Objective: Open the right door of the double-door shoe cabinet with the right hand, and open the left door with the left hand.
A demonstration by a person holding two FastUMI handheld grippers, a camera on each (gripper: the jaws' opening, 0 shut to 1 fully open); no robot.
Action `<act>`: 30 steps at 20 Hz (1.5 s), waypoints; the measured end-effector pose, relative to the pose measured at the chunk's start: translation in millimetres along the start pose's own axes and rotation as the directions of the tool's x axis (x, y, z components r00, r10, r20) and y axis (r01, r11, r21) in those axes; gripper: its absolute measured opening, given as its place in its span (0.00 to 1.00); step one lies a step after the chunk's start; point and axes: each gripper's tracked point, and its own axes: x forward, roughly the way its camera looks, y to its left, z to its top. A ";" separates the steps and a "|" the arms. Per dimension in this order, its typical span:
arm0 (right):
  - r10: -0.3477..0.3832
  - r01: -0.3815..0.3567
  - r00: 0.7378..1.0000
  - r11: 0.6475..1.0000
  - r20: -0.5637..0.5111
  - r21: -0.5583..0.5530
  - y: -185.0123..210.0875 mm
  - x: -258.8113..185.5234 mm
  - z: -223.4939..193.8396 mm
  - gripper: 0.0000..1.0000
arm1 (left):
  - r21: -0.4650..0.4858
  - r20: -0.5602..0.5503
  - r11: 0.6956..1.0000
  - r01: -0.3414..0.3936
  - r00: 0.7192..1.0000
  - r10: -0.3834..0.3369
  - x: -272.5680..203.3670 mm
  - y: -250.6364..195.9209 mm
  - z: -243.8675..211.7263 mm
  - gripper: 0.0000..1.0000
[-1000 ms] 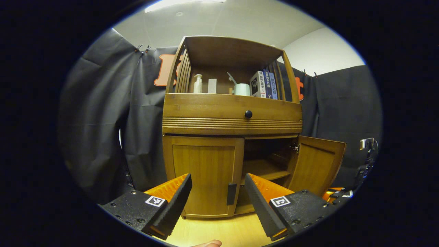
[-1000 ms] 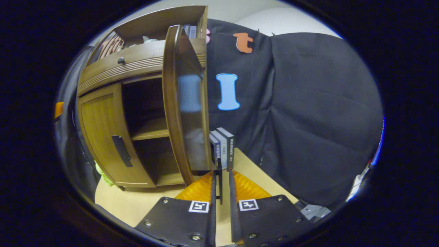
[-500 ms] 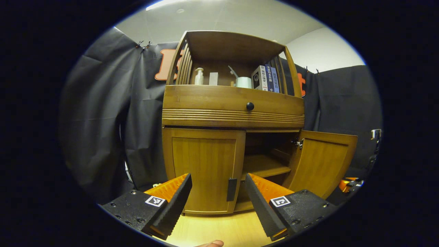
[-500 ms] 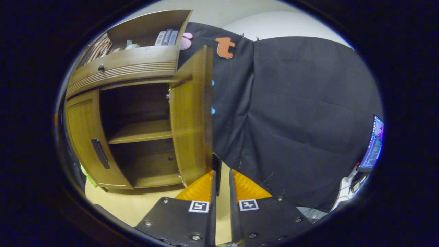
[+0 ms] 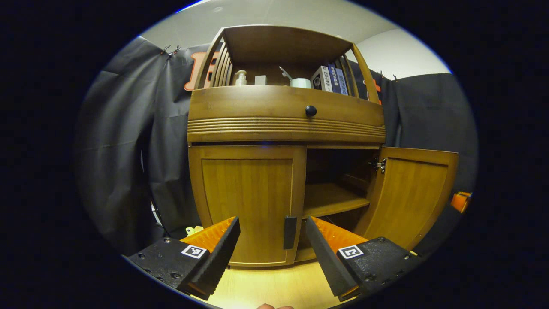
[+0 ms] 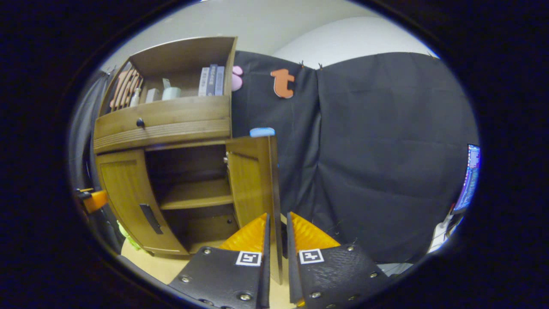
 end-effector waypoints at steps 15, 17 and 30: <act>0.035 -0.024 0.977 0.998 0.210 -0.057 9.5 -52.7 85.7 0.24 | -0.030 -0.115 0.996 0.079 0.990 -0.082 83.8 -25.6 -44.1 0.96; 0.037 -0.023 0.976 0.997 0.214 -0.069 13.9 -53.4 85.3 0.43 | -0.034 -0.133 0.996 0.087 0.987 -0.091 96.8 -29.0 -50.3 0.96; -0.046 0.067 0.986 0.988 0.158 -0.136 -15.7 -73.3 55.4 0.77 | -0.051 -0.218 0.995 0.087 0.971 -0.096 160.9 -33.6 -95.7 0.68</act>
